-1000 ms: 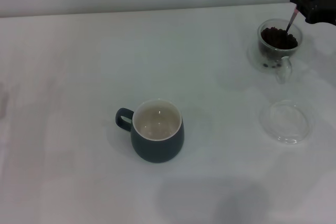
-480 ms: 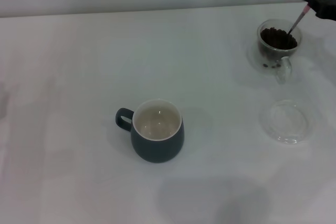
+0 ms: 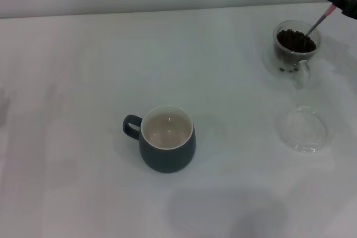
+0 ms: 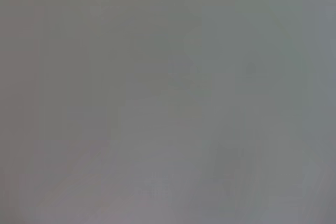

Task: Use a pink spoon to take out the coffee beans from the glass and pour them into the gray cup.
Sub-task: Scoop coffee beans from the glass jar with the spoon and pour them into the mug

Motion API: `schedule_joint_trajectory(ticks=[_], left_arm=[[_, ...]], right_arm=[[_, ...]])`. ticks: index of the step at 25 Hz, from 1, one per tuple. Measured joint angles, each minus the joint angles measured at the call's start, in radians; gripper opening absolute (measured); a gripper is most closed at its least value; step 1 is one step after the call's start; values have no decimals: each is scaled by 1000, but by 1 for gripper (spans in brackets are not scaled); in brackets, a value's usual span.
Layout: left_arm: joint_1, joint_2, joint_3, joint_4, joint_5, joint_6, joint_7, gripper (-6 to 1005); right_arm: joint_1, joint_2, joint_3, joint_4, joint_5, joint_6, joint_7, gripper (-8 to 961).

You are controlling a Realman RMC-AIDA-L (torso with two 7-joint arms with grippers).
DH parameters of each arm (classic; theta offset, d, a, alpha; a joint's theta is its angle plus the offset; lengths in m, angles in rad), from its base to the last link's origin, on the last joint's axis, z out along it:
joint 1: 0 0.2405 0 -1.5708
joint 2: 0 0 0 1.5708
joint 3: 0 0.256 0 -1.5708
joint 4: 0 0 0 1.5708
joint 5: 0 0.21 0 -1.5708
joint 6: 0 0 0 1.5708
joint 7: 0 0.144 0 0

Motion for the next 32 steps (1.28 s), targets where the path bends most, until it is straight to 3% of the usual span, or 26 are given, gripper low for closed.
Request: schedule_joint_trajectory(ticks=[9,32], left_arm=[[-2,-3,2,-4,0,11,0,758],[3,0,3,1,0,27,0,760]], right_arm=[[-4,-1,-1,4,-6,-3,215,151],[-4,-2,-15,46,-11,-102,451,151]])
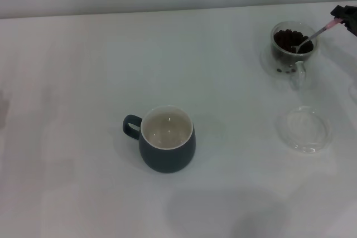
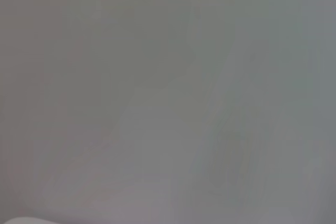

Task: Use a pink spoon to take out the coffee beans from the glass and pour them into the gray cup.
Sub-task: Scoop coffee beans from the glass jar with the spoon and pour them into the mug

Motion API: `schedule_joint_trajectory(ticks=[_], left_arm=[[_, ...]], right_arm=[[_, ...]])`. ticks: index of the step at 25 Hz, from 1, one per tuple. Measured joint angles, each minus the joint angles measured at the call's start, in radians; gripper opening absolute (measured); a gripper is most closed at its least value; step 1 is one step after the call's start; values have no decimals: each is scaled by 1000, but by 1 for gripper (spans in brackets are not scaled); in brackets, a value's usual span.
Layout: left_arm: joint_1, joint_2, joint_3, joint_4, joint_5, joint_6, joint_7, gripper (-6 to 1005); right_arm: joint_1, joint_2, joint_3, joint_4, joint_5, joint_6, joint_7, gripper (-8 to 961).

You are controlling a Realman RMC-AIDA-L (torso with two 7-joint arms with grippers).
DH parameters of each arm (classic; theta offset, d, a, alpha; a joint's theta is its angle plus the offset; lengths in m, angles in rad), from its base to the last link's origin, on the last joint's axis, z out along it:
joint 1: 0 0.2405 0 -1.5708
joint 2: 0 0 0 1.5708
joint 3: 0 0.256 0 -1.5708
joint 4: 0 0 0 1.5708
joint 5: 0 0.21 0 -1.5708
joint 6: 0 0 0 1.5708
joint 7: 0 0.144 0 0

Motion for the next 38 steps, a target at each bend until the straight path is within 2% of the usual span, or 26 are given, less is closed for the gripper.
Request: schedule_joint_trajectory(ticks=[15,23,38], left_arm=[[1,3,-3,3,0,-10,0,759],[0,3,-3,10,0,-1,5,759],[-8,3,-3,27,0,0,6,758]], right_arm=[[-2,7,17,13,42,-41,130,147],[2,2,40,45,90,-74,130,147],[-3,1,55,63,148,10,132,147]])
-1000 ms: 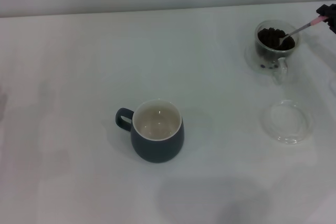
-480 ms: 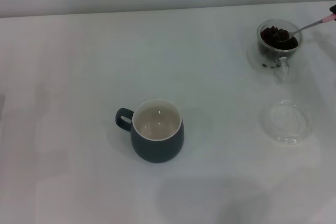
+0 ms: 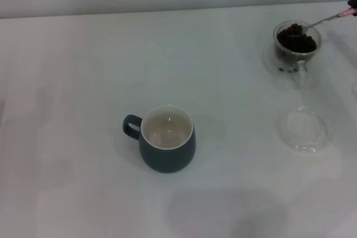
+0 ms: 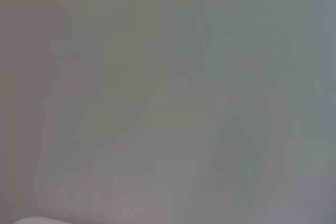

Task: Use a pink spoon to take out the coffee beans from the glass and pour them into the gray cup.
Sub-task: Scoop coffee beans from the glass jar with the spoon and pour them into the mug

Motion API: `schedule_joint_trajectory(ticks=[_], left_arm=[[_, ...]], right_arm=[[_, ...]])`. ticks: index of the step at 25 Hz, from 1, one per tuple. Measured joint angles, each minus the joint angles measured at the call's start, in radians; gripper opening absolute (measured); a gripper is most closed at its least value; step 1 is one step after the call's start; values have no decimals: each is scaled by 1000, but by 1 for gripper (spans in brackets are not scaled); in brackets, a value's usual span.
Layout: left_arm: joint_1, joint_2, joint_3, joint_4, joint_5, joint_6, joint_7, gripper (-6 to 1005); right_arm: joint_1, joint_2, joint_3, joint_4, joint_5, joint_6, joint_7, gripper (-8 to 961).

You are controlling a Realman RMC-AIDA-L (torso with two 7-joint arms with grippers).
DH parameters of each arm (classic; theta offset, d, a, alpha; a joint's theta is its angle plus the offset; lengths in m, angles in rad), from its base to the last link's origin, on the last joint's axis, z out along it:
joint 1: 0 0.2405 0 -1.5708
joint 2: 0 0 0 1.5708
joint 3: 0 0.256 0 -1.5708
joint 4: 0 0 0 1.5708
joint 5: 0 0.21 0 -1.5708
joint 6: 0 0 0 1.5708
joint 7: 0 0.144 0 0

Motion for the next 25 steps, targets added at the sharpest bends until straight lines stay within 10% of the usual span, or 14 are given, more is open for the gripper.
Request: schedule_joint_trajectory(ticks=[25], left_arm=[[-42,1,0,3,-1,61,0,760]], right_arm=[[30,-38,-149,17,6,226,110,148]])
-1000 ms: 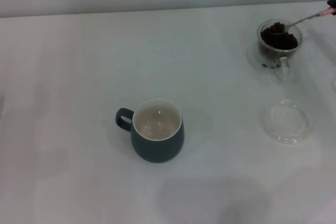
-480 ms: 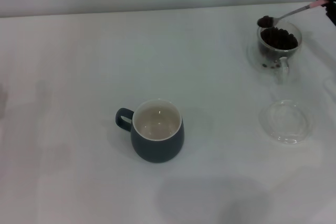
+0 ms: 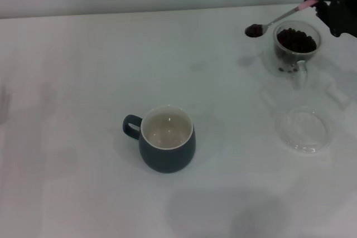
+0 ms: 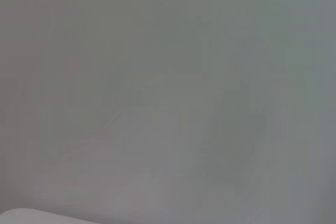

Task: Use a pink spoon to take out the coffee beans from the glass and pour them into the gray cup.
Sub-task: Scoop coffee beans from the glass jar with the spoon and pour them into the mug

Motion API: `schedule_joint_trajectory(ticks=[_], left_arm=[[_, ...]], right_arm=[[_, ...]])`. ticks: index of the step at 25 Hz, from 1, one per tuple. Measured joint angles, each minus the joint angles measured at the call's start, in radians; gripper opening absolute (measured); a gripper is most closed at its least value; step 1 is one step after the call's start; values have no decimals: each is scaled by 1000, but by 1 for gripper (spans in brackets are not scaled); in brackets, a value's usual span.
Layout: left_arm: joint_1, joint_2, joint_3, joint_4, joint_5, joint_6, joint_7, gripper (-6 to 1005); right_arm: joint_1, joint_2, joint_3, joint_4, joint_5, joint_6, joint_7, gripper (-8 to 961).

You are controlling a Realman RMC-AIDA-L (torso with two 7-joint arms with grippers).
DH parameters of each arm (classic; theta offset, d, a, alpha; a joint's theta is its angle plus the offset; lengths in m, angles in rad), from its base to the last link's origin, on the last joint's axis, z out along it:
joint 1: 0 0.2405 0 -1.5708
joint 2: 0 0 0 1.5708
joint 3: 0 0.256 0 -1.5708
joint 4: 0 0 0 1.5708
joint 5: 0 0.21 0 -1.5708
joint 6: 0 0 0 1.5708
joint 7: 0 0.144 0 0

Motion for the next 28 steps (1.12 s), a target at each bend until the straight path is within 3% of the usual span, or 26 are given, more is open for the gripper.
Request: schedule_joint_trajectory(ticks=[5,22,28], left_arm=[[-1,0,0,0,-11,2,0,760],[-25,2,4,0,-3,2,1,761],[-44,2,5,0,-1,26,2,761]], right_arm=[[16,-1,-64,-15,-9,16,35,148],[33,44,-225,-52,-39,100,40,148],[40,50,-321,-48,-32,106,24,147]])
